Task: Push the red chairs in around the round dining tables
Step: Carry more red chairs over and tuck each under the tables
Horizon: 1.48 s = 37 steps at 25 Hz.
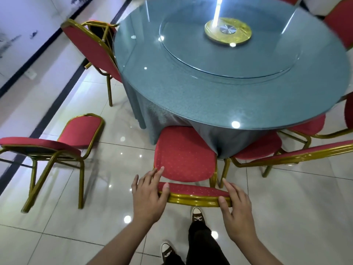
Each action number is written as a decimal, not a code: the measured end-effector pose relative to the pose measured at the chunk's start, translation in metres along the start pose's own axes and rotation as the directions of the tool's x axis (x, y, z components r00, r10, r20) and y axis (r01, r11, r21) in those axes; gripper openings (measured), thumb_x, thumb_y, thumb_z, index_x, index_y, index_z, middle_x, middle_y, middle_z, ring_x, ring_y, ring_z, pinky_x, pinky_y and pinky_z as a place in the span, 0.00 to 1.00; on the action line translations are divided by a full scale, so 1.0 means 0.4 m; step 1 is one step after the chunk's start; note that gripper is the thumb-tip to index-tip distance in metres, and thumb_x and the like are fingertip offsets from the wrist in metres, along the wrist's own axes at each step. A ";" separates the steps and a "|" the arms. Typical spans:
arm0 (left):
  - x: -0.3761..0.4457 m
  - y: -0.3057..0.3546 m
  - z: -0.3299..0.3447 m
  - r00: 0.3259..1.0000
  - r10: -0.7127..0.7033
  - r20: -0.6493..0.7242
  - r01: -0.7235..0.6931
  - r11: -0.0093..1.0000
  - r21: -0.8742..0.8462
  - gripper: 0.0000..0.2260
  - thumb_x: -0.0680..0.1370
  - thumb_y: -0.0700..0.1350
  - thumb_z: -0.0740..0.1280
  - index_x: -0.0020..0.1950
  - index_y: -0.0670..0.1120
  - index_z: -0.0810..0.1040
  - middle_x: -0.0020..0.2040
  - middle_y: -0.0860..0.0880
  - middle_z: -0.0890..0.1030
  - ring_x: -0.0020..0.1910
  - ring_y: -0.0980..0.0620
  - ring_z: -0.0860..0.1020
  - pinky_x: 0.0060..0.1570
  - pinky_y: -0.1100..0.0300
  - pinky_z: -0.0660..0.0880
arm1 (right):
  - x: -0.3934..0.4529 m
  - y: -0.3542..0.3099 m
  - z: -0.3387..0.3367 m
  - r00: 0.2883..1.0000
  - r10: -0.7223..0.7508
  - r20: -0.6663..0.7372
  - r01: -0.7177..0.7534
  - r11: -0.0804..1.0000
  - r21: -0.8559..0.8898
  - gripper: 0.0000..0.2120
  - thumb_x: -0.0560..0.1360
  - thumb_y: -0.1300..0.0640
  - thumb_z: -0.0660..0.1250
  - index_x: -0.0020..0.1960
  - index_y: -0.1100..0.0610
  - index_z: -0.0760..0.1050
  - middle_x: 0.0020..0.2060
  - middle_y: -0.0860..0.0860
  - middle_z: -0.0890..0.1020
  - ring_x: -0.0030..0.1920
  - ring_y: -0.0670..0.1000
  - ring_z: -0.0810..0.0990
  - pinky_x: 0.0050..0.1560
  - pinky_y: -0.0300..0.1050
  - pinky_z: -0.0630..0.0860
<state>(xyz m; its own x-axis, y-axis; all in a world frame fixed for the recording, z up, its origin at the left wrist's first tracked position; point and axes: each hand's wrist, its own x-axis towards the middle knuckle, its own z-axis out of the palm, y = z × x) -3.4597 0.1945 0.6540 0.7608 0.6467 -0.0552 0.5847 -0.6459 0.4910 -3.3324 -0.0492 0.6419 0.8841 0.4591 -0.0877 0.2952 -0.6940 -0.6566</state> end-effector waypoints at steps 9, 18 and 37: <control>0.197 -0.115 -0.059 0.991 0.078 0.107 -0.085 0.994 0.071 0.28 0.80 0.64 0.43 0.78 0.60 0.64 0.75 0.54 0.70 0.74 0.53 0.66 0.77 0.42 0.48 | 0.077 -0.114 0.120 0.991 0.050 -0.124 -0.046 0.998 0.035 0.32 0.80 0.28 0.47 0.79 0.40 0.62 0.72 0.48 0.68 0.72 0.52 0.67 0.71 0.63 0.67; 0.406 -0.129 -0.080 0.983 0.145 0.112 -0.153 0.985 0.074 0.28 0.80 0.62 0.44 0.78 0.60 0.64 0.77 0.51 0.68 0.76 0.52 0.63 0.77 0.40 0.50 | 0.242 -0.174 0.168 0.978 0.086 -0.192 -0.077 0.996 0.055 0.33 0.80 0.29 0.47 0.79 0.42 0.62 0.74 0.53 0.68 0.74 0.54 0.65 0.70 0.68 0.66; 0.596 -0.199 -0.200 0.948 0.131 0.291 -0.156 0.986 0.064 0.29 0.80 0.67 0.40 0.82 0.63 0.50 0.79 0.51 0.63 0.79 0.51 0.57 0.77 0.47 0.51 | 0.357 -0.312 0.257 0.976 0.150 -0.157 -0.149 0.989 0.020 0.33 0.79 0.27 0.45 0.79 0.39 0.60 0.73 0.52 0.70 0.74 0.53 0.64 0.73 0.64 0.63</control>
<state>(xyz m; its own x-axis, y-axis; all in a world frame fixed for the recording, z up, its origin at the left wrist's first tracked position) -3.3475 0.4326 0.6714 0.8796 0.4103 -0.2409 0.4758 -0.7635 0.4367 -3.2804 0.1601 0.6344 0.9641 0.2571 -0.0667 0.1531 -0.7433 -0.6513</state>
